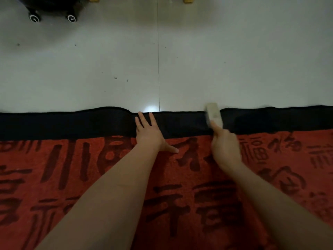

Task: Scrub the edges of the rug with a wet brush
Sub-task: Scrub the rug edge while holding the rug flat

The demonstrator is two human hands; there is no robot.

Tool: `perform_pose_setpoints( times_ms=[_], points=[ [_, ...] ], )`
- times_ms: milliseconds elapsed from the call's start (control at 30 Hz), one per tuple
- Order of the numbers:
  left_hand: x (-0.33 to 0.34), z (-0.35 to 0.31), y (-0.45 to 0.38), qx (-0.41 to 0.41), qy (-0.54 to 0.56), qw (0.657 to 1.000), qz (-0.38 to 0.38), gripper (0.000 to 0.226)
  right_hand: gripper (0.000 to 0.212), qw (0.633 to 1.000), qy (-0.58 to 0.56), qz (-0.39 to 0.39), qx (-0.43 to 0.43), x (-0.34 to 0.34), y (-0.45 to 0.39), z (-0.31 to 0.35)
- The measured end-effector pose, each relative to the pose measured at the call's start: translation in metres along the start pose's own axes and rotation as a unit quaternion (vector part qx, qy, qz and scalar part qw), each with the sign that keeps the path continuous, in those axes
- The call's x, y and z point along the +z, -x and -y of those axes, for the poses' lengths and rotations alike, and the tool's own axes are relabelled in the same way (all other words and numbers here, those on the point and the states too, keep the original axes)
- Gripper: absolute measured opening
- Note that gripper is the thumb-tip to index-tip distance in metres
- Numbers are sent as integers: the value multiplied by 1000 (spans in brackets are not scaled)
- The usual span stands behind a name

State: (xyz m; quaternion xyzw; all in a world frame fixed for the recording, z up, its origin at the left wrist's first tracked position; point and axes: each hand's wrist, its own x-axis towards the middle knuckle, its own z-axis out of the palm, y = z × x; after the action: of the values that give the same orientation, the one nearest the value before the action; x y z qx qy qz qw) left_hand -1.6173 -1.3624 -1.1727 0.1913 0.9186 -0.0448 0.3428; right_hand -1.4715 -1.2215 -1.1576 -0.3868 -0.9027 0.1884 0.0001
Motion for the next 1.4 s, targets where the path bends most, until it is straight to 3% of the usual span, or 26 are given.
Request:
perform_pose_setpoints(
  times_ms=[67,133,200,300,400,500,633,867,967,1067,1133,1200,1233,1333,1400],
  points=[
    [1,0,-1,-5,-5,1000,-1,164,62,996,-15,64,-65,29,35,22],
    [0,0,0,-5,-11,1000,-1,163,60,986,46,89,-130,31,39,9],
    [-4,-1,5,-5,-7,1000,11,162,56,989,92,42,-104,4,6,-30],
    [-14,-9,11,-34,10,999,26,160,52,999,46,-24,4,-18,-12,-47],
    [-22,-34,12,-3,33,999,32,149,59,995,31,37,-89,19,15,-18],
    [-18,-68,10,72,82,993,36,132,59,983,25,73,-166,21,7,-40],
    [-20,-105,7,37,158,986,47,144,59,984,25,49,-168,-5,-28,-76],
    [1,-122,-2,13,96,995,24,156,61,993,19,91,-75,-22,-38,-66],
    [1,-111,0,-1,118,993,11,142,69,979,13,160,-124,-9,-15,-27],
    [5,-91,5,-2,91,996,16,152,67,963,78,160,-204,-9,-23,-37],
    [3,-87,9,-4,76,997,26,159,68,979,109,114,-131,-22,-48,-72],
    [-1,-90,9,-12,73,997,35,160,66,999,38,28,-4,-30,-58,-89],
    [-2,-91,10,-17,71,997,40,160,65,1000,7,8,16,-23,-52,-82],
    [-1,-91,8,-22,66,997,45,159,71,991,-4,82,-103,5,-24,-40],
    [1,-89,7,-19,63,997,42,159,71,978,42,105,-178,1,-25,-47]
  ],
)
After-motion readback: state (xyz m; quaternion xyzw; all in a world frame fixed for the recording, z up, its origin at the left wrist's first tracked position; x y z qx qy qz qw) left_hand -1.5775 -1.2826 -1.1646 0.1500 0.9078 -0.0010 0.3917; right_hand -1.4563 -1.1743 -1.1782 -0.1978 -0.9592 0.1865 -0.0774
